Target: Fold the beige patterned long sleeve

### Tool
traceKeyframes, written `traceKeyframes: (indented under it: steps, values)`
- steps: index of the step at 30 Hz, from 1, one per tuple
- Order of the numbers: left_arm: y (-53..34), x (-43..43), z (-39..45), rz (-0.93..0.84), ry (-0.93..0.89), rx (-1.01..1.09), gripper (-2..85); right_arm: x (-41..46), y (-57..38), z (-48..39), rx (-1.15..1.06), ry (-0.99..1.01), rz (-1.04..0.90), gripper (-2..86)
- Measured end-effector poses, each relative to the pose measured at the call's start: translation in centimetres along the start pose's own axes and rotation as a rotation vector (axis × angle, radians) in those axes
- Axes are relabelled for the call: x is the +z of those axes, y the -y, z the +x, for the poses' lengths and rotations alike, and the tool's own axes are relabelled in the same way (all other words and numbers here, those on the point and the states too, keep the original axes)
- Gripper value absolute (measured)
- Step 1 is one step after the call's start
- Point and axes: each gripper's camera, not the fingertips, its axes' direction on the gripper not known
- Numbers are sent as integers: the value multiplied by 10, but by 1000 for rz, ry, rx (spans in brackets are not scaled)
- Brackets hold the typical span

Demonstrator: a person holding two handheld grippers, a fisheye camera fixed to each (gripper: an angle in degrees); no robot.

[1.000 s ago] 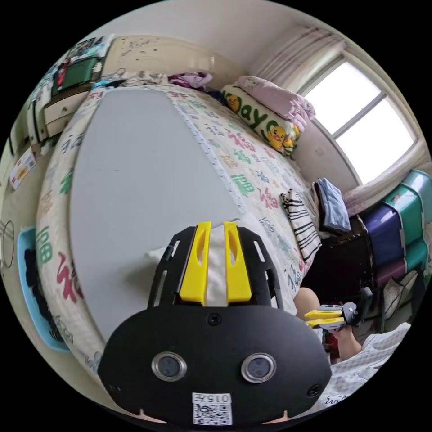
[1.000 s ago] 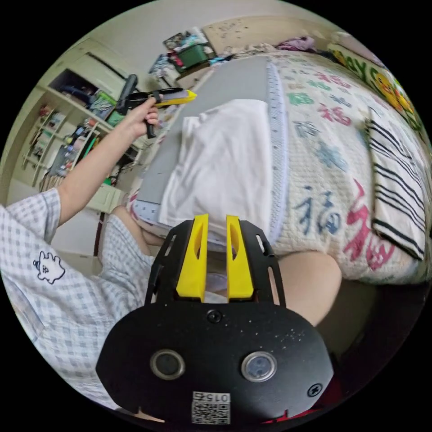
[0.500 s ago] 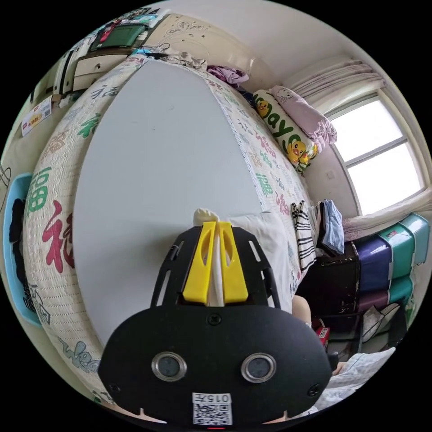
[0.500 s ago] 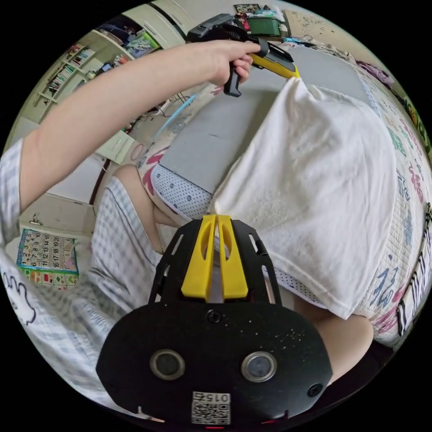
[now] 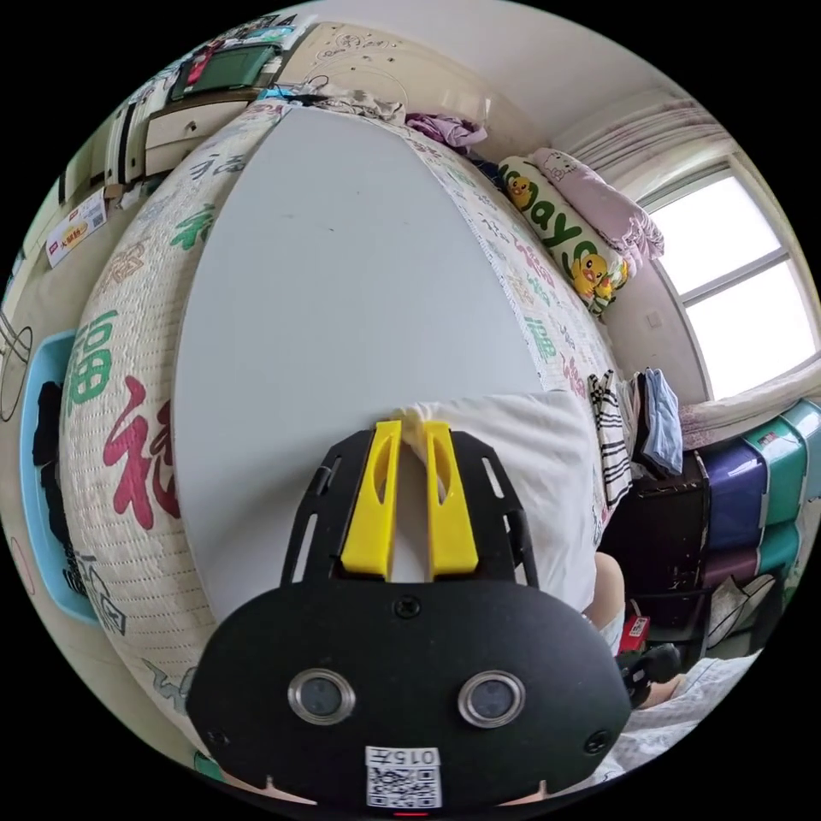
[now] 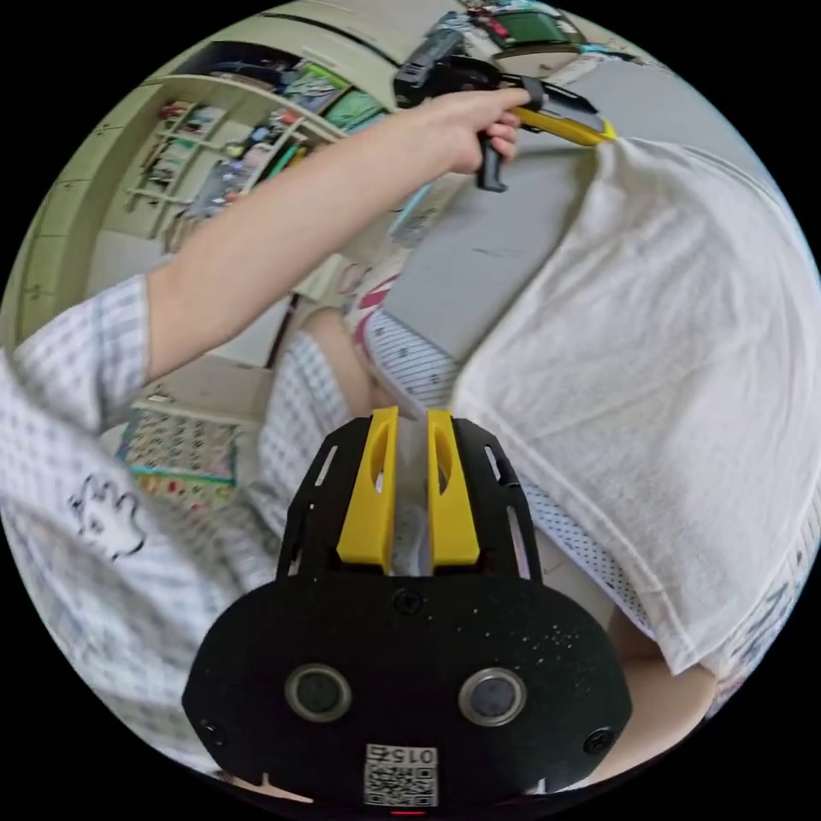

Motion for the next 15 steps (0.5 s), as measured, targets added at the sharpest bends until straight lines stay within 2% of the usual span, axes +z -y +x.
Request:
traceKeyframes:
  steps: [2,3,6,8,10,15]
  values:
    - [-5,-12,-8,12,-51,11,87,-22,-17,2,-121,165,32,68]
    - [-7,-17,-12,5,-109,35,104,-32,-22,6,-138,173,58,69]
    - [-7,-20,-19,-55,-197,75,142,-99,-41,52,-61,61,280,86]
    - [-5,-20,-20,-57,-204,91,160,-150,-53,114,59,-81,454,107]
    - [-2,-19,-21,-41,-223,92,172,-176,-56,157,122,-142,546,129]
    - [3,-9,-23,8,-310,71,177,-189,-36,247,261,-202,587,182]
